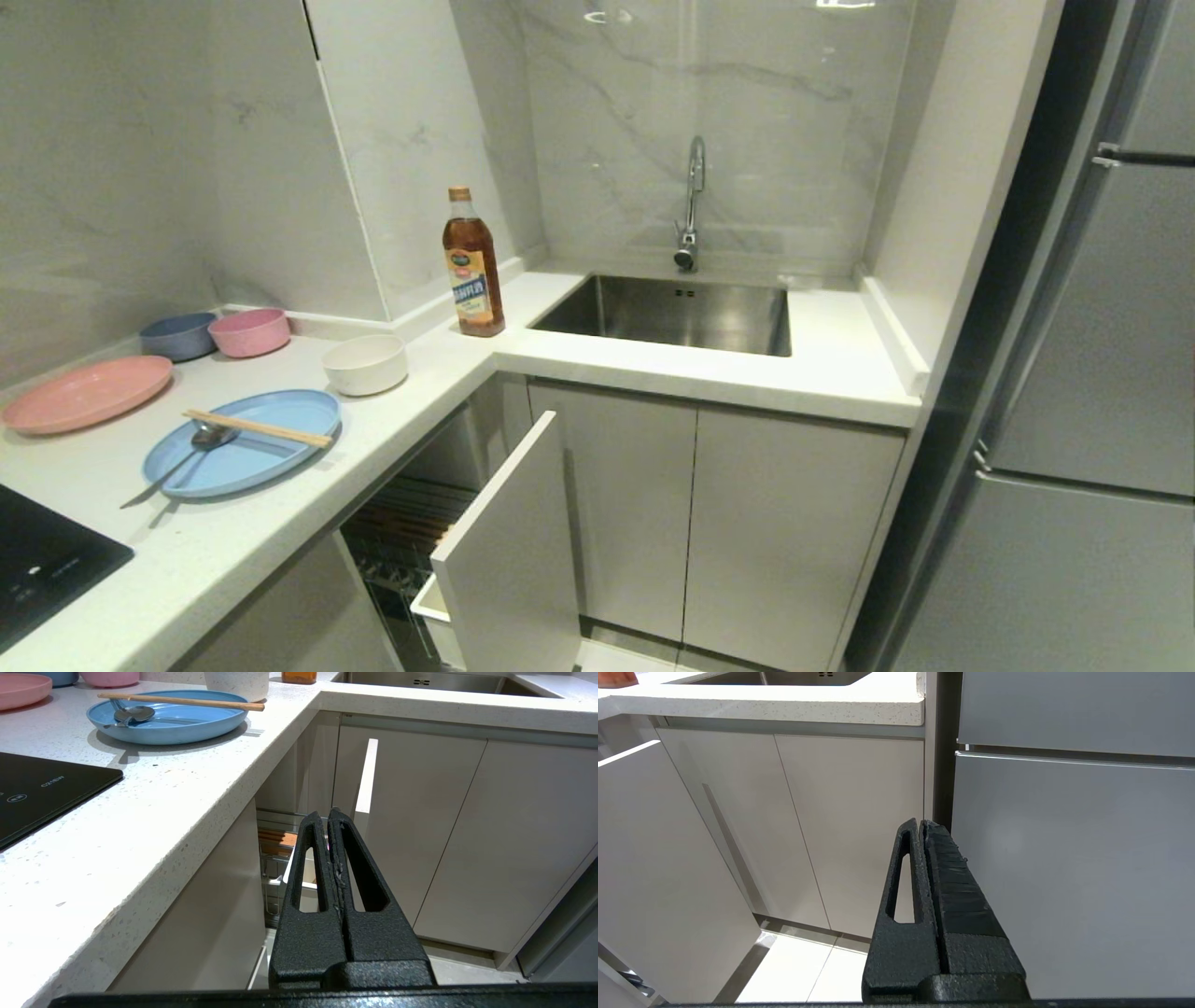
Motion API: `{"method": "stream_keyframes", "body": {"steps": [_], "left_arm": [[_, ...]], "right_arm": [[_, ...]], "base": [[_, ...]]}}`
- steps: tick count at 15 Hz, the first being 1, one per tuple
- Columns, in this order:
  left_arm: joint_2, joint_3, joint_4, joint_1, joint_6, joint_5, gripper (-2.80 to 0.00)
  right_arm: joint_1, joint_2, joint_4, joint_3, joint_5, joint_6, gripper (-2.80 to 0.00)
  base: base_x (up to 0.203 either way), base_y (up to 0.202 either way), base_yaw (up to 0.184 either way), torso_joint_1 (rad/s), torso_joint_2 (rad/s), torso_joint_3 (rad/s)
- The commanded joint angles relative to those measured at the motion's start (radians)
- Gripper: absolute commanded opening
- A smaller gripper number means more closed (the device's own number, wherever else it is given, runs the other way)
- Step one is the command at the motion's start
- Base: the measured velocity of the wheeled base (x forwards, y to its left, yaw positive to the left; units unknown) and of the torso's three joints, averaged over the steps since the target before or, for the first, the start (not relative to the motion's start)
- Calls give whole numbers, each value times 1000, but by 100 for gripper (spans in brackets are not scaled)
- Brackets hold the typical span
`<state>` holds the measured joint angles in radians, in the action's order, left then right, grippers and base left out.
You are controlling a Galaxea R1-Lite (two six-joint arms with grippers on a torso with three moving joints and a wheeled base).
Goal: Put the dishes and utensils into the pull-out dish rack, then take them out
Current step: Open the cupboard
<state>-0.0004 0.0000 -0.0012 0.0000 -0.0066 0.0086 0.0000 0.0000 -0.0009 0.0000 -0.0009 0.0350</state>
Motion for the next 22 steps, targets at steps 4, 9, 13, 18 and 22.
{"method": "stream_keyframes", "body": {"steps": [4,9,13,18,22], "left_arm": [[0,0,0,0,0,1,-280],[0,0,0,0,0,1,-280],[0,2,0,0,0,1,-280],[0,2,0,0,0,1,-280],[0,2,0,0,2,1,-280]], "right_arm": [[0,0,-1,0,-1,0,-280],[0,0,-1,0,-1,0,-280],[0,1,-1,0,-1,0,-280],[0,0,-1,0,-1,0,-280],[0,0,-1,0,-1,0,-280]], "base": [[0,0,0,0,0,0],[0,0,0,0,0,0],[0,0,0,0,0,0],[0,0,0,0,0,0],[0,0,0,0,0,0]]}}
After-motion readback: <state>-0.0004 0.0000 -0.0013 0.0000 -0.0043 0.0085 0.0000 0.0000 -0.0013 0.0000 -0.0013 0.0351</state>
